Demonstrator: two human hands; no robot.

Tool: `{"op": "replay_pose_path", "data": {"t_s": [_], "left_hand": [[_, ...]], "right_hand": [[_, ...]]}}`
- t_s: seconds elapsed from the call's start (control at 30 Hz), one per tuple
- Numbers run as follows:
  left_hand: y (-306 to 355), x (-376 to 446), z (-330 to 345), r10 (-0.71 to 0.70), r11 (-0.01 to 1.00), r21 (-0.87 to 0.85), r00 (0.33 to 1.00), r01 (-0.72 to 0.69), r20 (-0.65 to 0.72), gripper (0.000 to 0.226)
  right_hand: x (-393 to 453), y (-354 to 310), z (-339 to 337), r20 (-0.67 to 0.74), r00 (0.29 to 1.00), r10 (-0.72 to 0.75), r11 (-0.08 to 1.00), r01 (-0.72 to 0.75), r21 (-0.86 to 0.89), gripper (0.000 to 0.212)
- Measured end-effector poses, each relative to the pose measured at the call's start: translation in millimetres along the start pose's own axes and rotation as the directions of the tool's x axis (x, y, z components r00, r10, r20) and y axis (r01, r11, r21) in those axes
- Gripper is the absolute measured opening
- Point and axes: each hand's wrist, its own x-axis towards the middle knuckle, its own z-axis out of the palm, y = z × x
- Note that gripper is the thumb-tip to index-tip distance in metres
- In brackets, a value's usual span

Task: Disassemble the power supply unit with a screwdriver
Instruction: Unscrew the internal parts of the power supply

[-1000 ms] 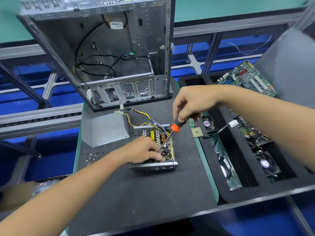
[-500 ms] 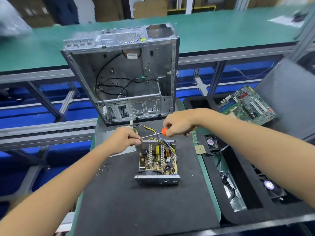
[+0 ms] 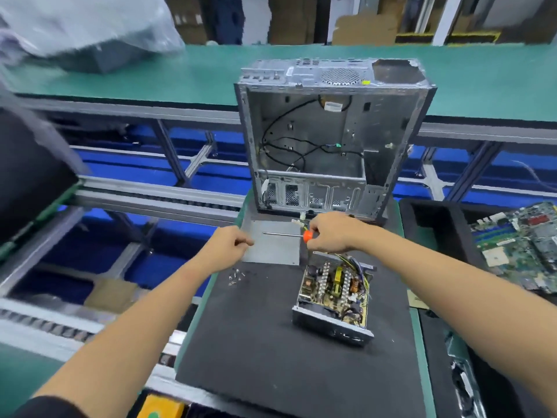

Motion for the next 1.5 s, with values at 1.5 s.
{"op": "replay_pose_path", "data": {"t_s": [1.5], "left_hand": [[-24.7,-8.4,59.8,-0.128,0.991,0.053,0.988,0.124,0.090,0.017]], "right_hand": [[23.0,2.2,27.6,0.096,0.995,-0.034,0.999,0.031,0.041,0.024]]}}
